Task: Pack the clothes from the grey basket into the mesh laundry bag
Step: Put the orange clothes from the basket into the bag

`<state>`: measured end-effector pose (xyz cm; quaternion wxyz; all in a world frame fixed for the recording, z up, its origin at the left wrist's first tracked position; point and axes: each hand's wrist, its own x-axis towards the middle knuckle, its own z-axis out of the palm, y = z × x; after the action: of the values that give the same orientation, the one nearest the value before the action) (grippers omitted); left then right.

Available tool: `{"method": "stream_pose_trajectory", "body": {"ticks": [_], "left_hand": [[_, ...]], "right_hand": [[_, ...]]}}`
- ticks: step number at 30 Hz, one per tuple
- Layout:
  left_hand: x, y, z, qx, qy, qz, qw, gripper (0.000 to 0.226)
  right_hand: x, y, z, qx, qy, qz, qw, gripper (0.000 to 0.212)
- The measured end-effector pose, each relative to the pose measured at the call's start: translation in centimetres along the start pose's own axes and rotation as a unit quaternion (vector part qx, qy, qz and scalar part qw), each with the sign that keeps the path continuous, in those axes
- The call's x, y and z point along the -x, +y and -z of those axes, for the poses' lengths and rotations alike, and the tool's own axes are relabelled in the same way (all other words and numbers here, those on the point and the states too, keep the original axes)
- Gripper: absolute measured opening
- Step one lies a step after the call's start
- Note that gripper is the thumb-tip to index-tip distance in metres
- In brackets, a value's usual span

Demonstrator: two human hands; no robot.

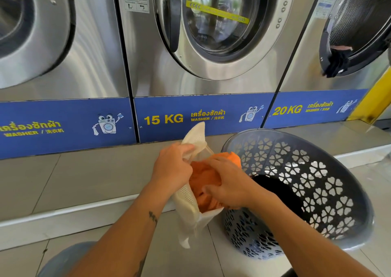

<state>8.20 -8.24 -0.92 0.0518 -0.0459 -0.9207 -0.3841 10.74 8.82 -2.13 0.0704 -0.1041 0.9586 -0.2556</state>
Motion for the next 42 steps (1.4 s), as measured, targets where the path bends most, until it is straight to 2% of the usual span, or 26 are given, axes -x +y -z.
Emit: {"method": "stream_pose_trajectory", "body": {"ticks": [2, 4, 5, 7, 9, 12, 15, 19, 21, 24, 26, 30, 34, 38, 42], "left_hand": [[0.0, -0.2, 0.0, -0.003, -0.002, -0.003, 1.000, 0.053], [0.0, -0.2, 0.0, -0.006, -0.005, -0.009, 1.000, 0.052], [-0.1, -0.2, 0.0, -0.007, -0.006, -0.012, 1.000, 0.052], [-0.1, -0.1, -0.2, -0.011, -0.009, -0.018, 1.000, 0.051], [0.0, 0.1, -0.3, -0.016, -0.012, -0.021, 1.000, 0.052], [0.1, 0.1, -0.3, -0.029, -0.014, -0.034, 0.999, 0.049], [0.2, 0.0, -0.2, -0.029, -0.016, -0.037, 0.999, 0.045], [0.1, -0.1, -0.4, -0.023, -0.022, -0.031, 0.999, 0.050], [-0.1, -0.3, -0.5, -0.025, -0.019, -0.031, 0.999, 0.050], [-0.2, -0.8, -0.5, -0.029, -0.008, -0.024, 0.999, 0.049], [-0.1, -1.0, -0.4, -0.025, -0.009, -0.015, 1.000, 0.048], [-0.3, -1.6, 0.0, -0.021, -0.004, -0.010, 1.000, 0.049], [-0.4, -1.7, 0.2, -0.015, 0.000, -0.002, 1.000, 0.048], [-0.4, -1.7, 0.2, -0.010, 0.000, -0.007, 1.000, 0.047], [-0.2, -1.6, 0.2, 0.034, -0.023, 0.020, 0.999, 0.041]], "right_hand": [[-0.2, 1.0, 0.2, 0.025, 0.035, -0.027, 0.999, 0.081], [-0.2, 2.2, 0.4, 0.065, 0.015, -0.093, 0.993, 0.091], [-0.1, 2.9, 0.5, 0.055, -0.011, -0.128, 0.990, 0.092], [-0.1, 4.0, 0.5, -0.045, -0.034, -0.152, 0.987, 0.082], [0.0, 4.3, 0.2, -0.100, -0.014, -0.134, 0.986, 0.069], [0.0, 3.6, 0.1, 0.050, 0.038, -0.092, 0.994, 0.042], [0.5, 1.6, 0.1, 0.177, 0.090, -0.050, 0.979, 0.024], [0.8, -1.1, -1.1, 0.237, 0.108, 0.044, 0.964, 0.035], [0.8, -1.3, -3.0, 0.238, 0.060, 0.081, 0.966, 0.041], [0.4, 0.1, -5.8, 0.248, -0.038, 0.083, 0.964, 0.061], [0.1, 0.8, -6.0, 0.273, -0.014, 0.086, 0.958, 0.068], [-0.2, 0.9, -4.6, 0.343, 0.080, 0.070, 0.933, 0.057], [0.0, 1.7, -3.8, 0.410, 0.053, -0.010, 0.910, 0.050], [0.0, 2.2, -3.8, 0.383, 0.055, -0.026, 0.922, 0.033], [-0.2, 1.3, -3.2, 0.335, 0.099, 0.004, 0.937, 0.031]]}}
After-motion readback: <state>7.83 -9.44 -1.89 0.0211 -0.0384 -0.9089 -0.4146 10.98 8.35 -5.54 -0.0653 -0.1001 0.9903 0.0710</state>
